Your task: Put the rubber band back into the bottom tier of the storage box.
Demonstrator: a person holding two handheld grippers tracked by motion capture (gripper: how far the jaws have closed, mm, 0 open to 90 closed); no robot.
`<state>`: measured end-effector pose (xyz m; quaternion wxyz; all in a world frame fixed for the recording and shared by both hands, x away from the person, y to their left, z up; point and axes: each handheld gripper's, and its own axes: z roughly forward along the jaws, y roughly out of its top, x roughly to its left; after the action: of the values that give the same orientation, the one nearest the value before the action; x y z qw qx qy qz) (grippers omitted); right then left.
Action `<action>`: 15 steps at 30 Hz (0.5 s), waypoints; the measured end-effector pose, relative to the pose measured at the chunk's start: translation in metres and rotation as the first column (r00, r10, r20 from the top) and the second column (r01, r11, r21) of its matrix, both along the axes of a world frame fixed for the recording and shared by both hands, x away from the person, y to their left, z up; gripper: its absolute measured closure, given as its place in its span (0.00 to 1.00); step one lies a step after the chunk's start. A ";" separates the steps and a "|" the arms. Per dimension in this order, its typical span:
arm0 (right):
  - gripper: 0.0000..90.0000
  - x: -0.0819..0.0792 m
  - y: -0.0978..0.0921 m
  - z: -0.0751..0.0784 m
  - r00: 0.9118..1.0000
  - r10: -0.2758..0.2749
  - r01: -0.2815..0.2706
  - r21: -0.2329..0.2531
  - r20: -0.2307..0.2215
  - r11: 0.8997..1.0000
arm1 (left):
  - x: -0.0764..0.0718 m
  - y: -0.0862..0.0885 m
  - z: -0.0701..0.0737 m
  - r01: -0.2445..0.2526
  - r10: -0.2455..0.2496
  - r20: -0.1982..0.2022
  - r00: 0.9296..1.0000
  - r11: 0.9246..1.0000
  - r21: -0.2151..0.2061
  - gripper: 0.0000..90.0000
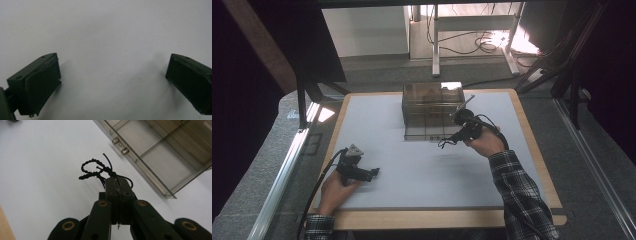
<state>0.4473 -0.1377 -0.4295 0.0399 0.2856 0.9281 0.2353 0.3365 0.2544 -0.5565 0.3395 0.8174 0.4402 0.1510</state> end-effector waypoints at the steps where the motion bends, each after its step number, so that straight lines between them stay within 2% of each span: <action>1: 0.97 0.000 0.001 0.001 1.000 -0.001 0.001 0.011 0.007 1.000 | 0.000 0.000 0.000 0.000 0.000 0.000 1.000 1.000 0.000 0.00; 7: 0.97 -0.001 0.005 0.005 0.999 0.000 -0.002 0.061 0.042 0.998 | 0.000 0.000 0.000 -0.002 0.002 0.001 1.000 1.000 -0.003 0.00; 15: 0.97 0.000 0.014 0.004 0.997 -0.002 -0.005 0.098 0.071 0.995 | 0.000 0.000 0.000 -0.002 0.002 0.001 1.000 1.000 -0.003 0.00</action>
<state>0.4473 -0.1242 -0.4255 0.0587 0.2780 0.9137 0.2906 0.3365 0.2542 -0.5566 0.3407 0.8164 0.4411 0.1511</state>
